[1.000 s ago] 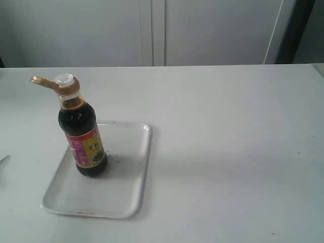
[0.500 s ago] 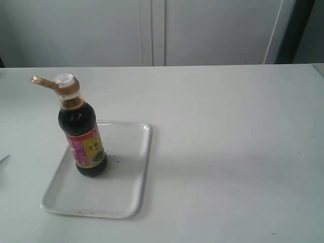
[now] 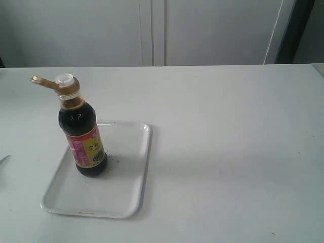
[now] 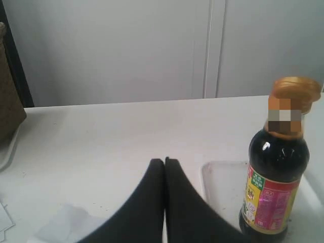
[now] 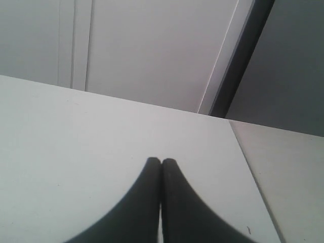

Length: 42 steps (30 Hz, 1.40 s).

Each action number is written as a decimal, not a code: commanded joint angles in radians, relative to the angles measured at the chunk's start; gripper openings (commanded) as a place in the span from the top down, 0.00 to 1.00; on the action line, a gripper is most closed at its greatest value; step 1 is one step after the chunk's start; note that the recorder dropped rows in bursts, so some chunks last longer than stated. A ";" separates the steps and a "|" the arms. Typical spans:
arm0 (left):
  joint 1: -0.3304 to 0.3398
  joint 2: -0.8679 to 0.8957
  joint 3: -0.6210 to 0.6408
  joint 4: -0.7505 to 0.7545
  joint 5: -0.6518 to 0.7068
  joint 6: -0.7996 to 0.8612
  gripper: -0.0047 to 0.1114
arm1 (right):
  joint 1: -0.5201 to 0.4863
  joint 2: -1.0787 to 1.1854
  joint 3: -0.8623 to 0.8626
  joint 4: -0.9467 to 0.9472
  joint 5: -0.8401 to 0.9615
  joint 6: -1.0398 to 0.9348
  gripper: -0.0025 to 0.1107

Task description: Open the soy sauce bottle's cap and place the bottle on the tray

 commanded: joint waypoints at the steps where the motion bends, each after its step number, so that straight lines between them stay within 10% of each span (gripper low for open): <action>1: 0.002 -0.008 0.001 -0.014 -0.018 0.007 0.96 | -0.003 -0.005 0.003 0.010 -0.007 0.004 0.98; 42: 0.002 -0.157 0.301 0.026 0.092 -0.019 0.96 | -0.003 -0.005 0.003 0.008 -0.007 -0.004 0.98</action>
